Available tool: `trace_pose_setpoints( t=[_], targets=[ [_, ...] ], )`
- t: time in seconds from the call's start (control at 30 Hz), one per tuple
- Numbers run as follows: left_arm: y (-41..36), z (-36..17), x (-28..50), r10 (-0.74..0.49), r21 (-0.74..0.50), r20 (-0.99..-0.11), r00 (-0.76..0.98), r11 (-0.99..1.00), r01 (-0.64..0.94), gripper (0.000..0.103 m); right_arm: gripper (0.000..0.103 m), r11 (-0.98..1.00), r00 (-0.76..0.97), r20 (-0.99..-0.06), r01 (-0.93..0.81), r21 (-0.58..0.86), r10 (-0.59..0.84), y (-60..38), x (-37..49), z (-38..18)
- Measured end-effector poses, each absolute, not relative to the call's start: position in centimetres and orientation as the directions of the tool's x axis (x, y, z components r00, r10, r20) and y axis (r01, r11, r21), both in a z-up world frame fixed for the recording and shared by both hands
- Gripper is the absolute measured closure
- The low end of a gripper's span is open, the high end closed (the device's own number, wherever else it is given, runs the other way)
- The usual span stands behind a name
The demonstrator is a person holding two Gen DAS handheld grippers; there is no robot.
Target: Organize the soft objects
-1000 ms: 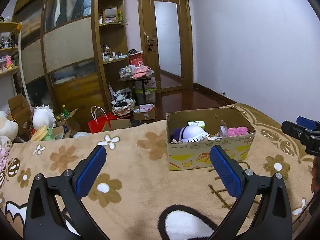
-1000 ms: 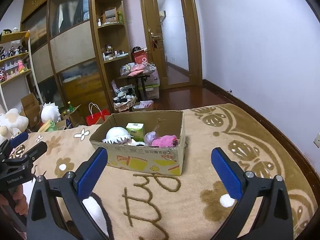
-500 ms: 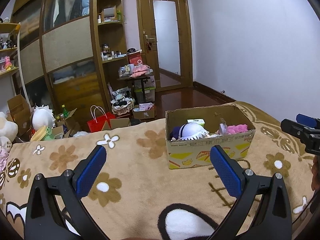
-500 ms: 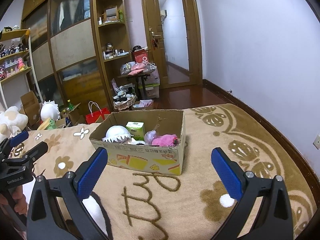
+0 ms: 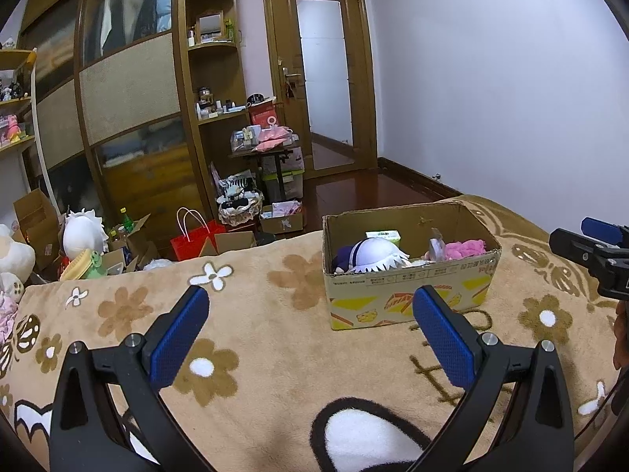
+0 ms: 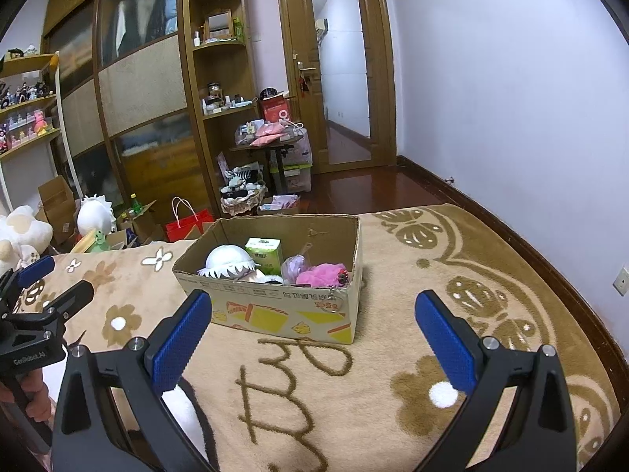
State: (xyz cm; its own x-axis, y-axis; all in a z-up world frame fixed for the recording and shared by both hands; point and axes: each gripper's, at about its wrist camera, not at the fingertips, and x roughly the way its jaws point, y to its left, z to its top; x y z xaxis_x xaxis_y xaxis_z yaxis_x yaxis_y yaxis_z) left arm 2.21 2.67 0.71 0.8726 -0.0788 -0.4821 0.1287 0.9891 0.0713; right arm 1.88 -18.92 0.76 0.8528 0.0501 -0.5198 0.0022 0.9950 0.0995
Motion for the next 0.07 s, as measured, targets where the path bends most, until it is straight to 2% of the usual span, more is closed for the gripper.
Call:
trace_pose_setpoints(
  t=[0.07],
  targets=[
    [2.71,0.7,2.21,-0.079,0.07,-0.484,0.871,0.989,0.128,0.0,0.0,0.995,0.853,-0.519,0.002,0.098,0.05,-18.92,1.89,0.72]
  ],
)
